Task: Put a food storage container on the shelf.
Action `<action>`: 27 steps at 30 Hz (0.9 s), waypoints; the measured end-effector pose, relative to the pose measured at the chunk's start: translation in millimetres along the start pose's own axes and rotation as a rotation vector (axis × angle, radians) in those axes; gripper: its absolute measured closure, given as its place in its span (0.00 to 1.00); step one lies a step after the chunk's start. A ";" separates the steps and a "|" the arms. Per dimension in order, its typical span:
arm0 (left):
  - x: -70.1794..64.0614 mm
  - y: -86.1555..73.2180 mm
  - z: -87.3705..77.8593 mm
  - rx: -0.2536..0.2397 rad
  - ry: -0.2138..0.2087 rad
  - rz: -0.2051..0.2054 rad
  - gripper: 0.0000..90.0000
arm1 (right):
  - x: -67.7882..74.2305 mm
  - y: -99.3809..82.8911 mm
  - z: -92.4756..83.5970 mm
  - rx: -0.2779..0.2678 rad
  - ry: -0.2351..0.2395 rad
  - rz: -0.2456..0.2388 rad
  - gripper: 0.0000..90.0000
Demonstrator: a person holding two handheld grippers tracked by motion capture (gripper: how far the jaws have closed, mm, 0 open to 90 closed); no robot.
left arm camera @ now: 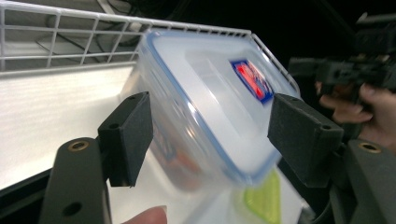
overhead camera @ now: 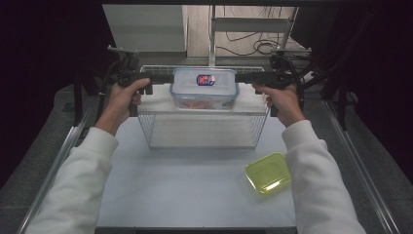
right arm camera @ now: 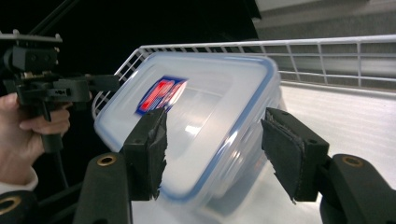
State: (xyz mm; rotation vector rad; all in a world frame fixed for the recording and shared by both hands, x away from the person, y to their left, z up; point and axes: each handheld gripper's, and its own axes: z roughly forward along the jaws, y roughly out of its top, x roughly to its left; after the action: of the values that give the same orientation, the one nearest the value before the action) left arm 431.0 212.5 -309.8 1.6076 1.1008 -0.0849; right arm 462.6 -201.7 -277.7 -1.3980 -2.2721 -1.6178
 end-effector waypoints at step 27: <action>-31.4 -81.6 -25.2 -0.025 -0.001 0.133 0.32 | 27.5 -72.6 12.3 0.076 -0.024 -0.278 0.98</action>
State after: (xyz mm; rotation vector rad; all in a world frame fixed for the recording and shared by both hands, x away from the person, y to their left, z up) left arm 346.0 208.6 -342.3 1.6543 0.9878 0.0165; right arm 403.5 -179.1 -324.4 -1.1327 -2.6090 -1.5663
